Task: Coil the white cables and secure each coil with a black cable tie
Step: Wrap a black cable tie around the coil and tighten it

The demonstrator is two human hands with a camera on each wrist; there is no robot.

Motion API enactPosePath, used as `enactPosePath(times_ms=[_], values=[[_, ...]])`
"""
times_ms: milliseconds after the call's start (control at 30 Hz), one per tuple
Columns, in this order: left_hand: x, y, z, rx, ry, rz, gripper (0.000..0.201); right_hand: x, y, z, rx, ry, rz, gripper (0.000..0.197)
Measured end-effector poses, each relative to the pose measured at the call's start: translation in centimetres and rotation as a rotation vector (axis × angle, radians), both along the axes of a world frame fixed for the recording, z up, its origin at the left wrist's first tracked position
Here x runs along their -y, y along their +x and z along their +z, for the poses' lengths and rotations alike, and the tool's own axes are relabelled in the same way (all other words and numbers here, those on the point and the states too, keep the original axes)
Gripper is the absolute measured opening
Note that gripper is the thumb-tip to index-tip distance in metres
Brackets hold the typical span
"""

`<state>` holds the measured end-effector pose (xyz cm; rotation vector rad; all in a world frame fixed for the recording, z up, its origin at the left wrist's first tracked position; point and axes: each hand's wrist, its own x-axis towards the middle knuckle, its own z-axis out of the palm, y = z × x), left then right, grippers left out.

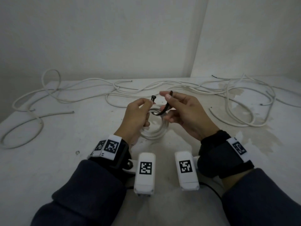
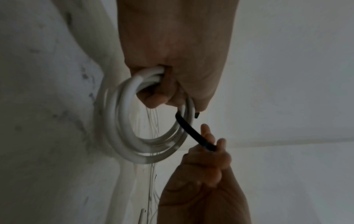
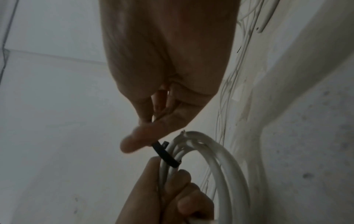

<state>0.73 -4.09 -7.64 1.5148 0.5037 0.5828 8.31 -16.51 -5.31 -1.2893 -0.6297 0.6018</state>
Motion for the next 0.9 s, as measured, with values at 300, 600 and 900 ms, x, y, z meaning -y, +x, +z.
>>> enactPosePath(times_ms=[300, 600, 900], values=[[0.47, -0.09, 0.07, 0.094, 0.274, -0.053, 0.015, 0.48, 0.35, -0.14, 0.149, -0.06, 0.007, 0.032], [0.44, 0.22, -0.06, 0.125, 0.383, -0.044, 0.015, 0.42, 0.26, -0.16, 0.173, -0.041, 0.021, 0.031], [0.4, 0.16, -0.11, 0.121, 0.386, -0.041, 0.016, 0.37, 0.51, -0.4, 0.164, -0.034, 0.028, 0.028]])
